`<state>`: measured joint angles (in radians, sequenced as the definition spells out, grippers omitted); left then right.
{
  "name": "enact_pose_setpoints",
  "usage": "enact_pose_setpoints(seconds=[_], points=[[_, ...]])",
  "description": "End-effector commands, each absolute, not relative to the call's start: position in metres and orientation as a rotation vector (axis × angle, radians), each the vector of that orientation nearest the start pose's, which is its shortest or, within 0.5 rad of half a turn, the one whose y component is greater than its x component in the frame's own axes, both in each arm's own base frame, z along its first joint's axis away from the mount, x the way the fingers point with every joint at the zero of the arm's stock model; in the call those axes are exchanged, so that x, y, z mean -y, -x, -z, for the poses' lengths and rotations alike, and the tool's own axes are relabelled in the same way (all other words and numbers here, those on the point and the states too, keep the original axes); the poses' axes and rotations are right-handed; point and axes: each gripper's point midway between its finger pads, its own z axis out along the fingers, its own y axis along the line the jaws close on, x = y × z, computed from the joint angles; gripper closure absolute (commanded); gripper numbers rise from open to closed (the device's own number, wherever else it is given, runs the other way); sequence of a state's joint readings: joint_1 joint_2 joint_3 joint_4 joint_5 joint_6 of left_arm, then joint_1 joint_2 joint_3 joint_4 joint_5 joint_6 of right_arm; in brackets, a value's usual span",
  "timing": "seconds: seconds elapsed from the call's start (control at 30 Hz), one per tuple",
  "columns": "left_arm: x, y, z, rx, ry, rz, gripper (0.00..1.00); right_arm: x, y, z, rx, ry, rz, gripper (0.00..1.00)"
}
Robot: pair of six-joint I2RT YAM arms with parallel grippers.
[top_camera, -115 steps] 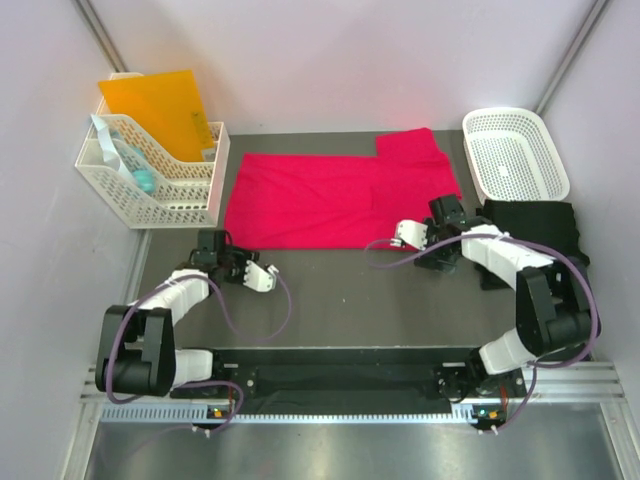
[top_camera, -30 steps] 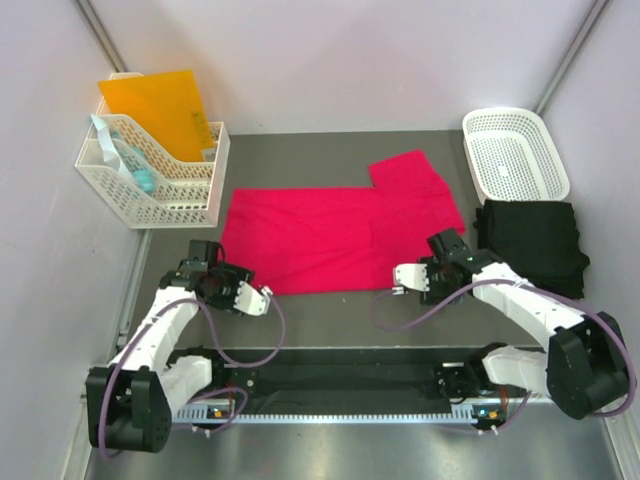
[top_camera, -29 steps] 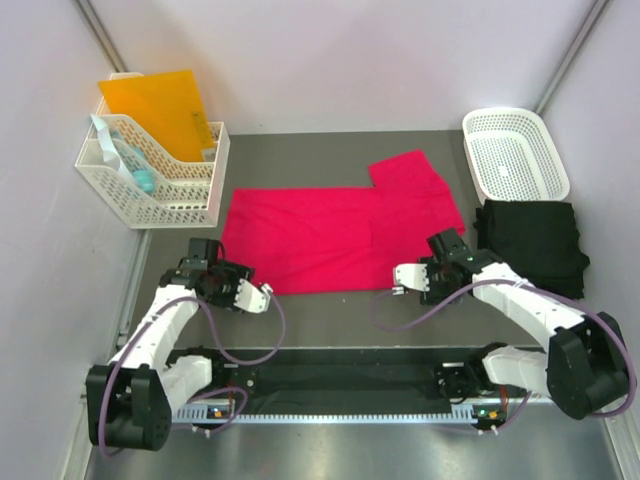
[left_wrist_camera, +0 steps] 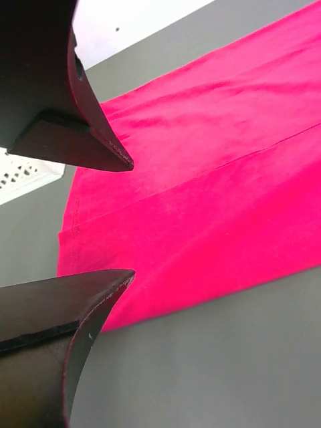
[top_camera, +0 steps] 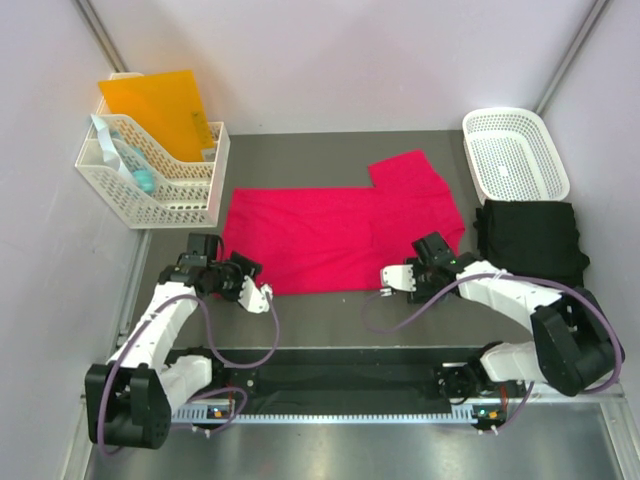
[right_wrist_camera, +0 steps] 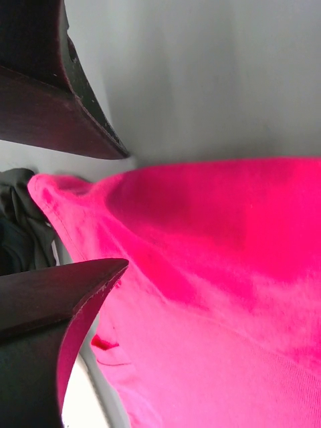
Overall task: Fold and stack the t-shirts
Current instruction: Fold the tshirt
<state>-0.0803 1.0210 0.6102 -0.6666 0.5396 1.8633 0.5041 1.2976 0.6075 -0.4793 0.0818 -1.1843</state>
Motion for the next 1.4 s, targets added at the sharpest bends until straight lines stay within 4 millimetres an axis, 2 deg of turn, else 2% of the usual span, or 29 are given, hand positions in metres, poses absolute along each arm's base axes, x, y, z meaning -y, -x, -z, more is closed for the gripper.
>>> enact_pose_setpoints(seconds=[0.0,0.1,0.13,0.17,0.27,0.4,0.57,0.67,0.77,0.8,0.9,1.1,1.37], points=[[0.094,-0.229,-0.093,-1.133,-2.083,0.057,0.35,-0.092,-0.256,-0.023,-1.834,2.050,0.257,0.38],[0.088,-0.231,-0.084,-1.146,-2.110,0.017,0.34,-0.092,-0.254,-0.023,-1.840,2.069,0.246,0.39],[0.081,-0.232,-0.073,-1.198,-2.111,-0.004,0.34,-0.092,-0.253,-0.023,-1.844,2.072,0.240,0.39],[0.080,-0.248,-0.075,-1.200,-2.078,-0.066,0.34,-0.092,-0.253,-0.025,-1.842,2.072,0.234,0.39],[0.071,-0.254,-0.062,-1.306,-2.081,-0.052,0.41,-0.091,-0.248,-0.026,-1.858,2.077,0.216,0.39],[0.073,-0.261,-0.077,-1.334,-2.067,-0.021,0.42,-0.085,-0.241,-0.022,-1.867,2.097,0.224,0.40],[0.075,-0.249,-0.094,-1.300,-2.094,0.006,0.42,-0.083,-0.240,-0.020,-1.874,2.096,0.233,0.40],[0.079,-0.236,-0.094,-1.255,-2.124,0.041,0.42,-0.082,-0.238,-0.018,-1.885,2.096,0.226,0.39],[0.082,-0.224,-0.085,-1.211,-2.146,0.067,0.41,-0.080,-0.236,-0.015,-1.889,2.098,0.233,0.39],[0.081,-0.217,-0.073,-1.202,-2.168,0.083,0.41,-0.080,-0.237,-0.014,-1.888,2.097,0.234,0.39],[0.079,-0.210,-0.056,-1.192,-2.184,0.067,0.41,-0.080,-0.237,-0.013,-1.896,2.088,0.239,0.40],[0.076,-0.212,-0.045,-1.225,-2.173,0.047,0.42,-0.080,-0.242,-0.012,-1.902,2.081,0.252,0.41],[0.070,-0.220,-0.028,-1.269,-2.168,0.016,0.43,-0.086,-0.247,-0.013,-1.891,2.093,0.240,0.50]])
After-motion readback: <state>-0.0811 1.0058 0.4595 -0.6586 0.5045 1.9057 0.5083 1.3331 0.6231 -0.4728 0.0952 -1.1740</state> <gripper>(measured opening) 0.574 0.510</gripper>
